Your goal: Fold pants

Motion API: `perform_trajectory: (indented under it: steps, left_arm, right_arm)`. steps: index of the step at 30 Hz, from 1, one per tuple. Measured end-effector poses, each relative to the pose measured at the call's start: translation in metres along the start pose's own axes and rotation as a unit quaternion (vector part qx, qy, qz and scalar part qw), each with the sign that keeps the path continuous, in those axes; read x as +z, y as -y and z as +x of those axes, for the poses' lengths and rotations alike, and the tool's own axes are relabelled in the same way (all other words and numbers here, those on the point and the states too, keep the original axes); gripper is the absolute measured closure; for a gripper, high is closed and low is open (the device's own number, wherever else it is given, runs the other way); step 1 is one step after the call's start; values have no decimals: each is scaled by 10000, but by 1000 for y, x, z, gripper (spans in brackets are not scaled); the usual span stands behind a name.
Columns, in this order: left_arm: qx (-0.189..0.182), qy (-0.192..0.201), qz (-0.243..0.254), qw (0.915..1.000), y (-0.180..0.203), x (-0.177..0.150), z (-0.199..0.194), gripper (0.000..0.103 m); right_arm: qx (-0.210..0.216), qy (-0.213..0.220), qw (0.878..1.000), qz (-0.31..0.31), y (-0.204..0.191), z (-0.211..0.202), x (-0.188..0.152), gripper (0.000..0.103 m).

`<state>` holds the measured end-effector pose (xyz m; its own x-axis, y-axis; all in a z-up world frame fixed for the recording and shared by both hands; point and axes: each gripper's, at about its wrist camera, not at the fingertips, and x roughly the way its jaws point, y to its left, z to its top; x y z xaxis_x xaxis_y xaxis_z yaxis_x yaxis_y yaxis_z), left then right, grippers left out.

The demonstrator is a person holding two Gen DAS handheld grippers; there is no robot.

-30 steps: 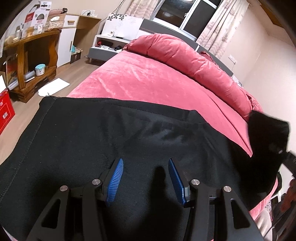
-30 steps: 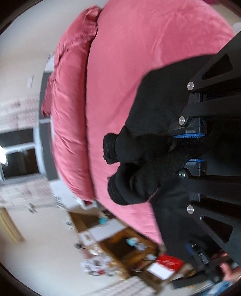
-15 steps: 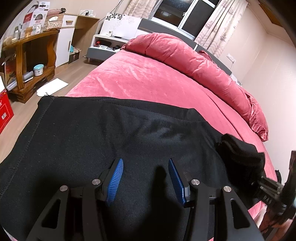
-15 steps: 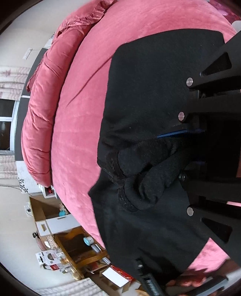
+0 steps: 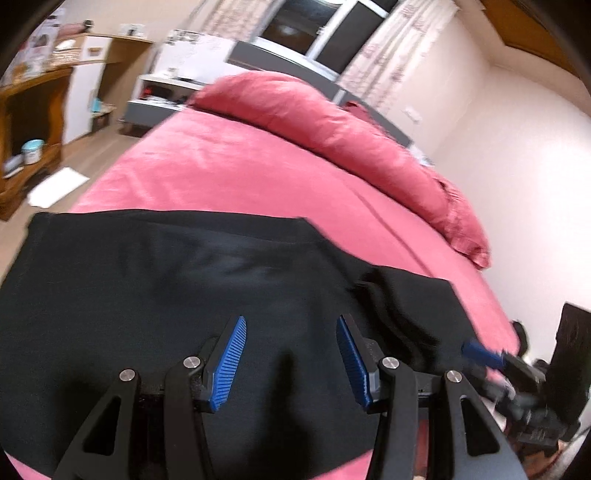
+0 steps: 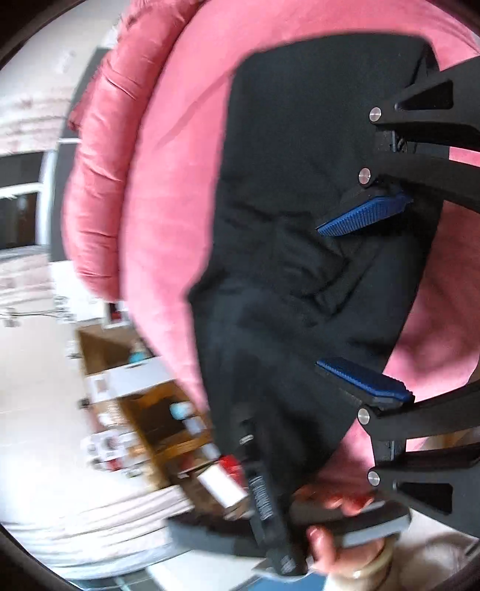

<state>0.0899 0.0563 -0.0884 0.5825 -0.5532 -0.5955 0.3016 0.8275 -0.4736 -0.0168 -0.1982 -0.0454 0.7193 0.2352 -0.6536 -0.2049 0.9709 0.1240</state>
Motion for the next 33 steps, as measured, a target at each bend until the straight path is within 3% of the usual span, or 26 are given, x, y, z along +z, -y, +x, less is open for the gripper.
perform_trajectory:
  steps: [4, 7, 8, 11, 15, 19, 21, 22, 24, 25, 29, 31, 32, 33]
  left_arm:
    - [-351, -254, 54, 9990, 30, -1, 10, 44]
    - [-526, -418, -97, 9977, 47, 2, 22, 39]
    - [-562, -474, -197, 9971, 52, 5, 29, 38]
    - [-601, -800, -454, 9939, 60, 9, 49, 35]
    - [-832, -1358, -745, 9844, 67, 9, 81, 35]
    - [-465, -1624, -700, 9831, 75, 1, 105, 35]
    - [-203, -1636, -415, 9854, 85, -2, 112, 37]
    - [-84, -1611, -206, 9867, 90, -2, 114, 39]
    - [-97, -1586, 78, 9873, 99, -3, 112, 76]
    - [-125, -1634, 142, 9864, 102, -2, 110, 83]
    - [-372, -1067, 179, 9934, 104, 0, 70, 88]
    - [-84, -1044, 272, 9941, 98, -7, 67, 90]
    - [194, -1226, 359, 9916, 91, -13, 77, 90]
    - [231, -1313, 392, 9903, 88, -18, 83, 89]
  right_arm:
    - [-942, 424, 9931, 556, 45, -25, 4, 37]
    - [-1571, 254, 9822, 997, 85, -22, 3, 59]
    - [-1664, 175, 9785, 1208, 100, -21, 2, 62]
    - [-1600, 84, 9731, 1657, 129, -16, -6, 64]
    - [-1561, -38, 9729, 1704, 144, -3, -16, 65]
    - [-1666, -453, 9756, 1359, 147, 17, -23, 65]
    - [-1688, -480, 9754, 1337, 147, 20, -30, 65]
    - [-1690, -422, 9754, 1353, 146, 18, -33, 64]
    - [-1663, -371, 9756, 1384, 147, 18, -33, 64]
    - [-1634, -354, 9757, 1416, 148, 18, -33, 64]
    - [-1507, -100, 9762, 1556, 149, 5, -33, 64]
    - [-1543, -188, 9768, 1475, 146, 10, -33, 64]
    - [-1618, -248, 9764, 1407, 143, 14, -33, 64]
    - [-1671, -306, 9765, 1328, 141, 19, -33, 64]
